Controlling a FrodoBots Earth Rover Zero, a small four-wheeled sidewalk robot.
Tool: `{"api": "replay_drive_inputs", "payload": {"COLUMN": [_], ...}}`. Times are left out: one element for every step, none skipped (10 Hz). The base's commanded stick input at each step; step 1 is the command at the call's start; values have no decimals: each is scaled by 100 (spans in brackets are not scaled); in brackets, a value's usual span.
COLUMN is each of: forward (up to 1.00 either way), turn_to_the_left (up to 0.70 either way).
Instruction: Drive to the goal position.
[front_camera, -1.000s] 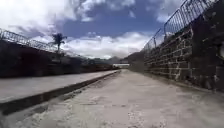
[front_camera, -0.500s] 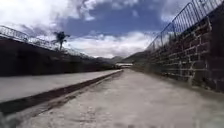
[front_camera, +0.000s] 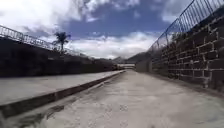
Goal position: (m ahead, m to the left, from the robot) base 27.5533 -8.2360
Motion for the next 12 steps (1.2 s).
{"api": "replay_drive_inputs", "payload": {"forward": [100, 100, 100, 100, 100, 100, 100, 100, 100, 100, 100, 100], "turn_to_the_left": [-3, 0, 0, 0, 0, 0, -27, -27, -27, -20, -9, 0]}}
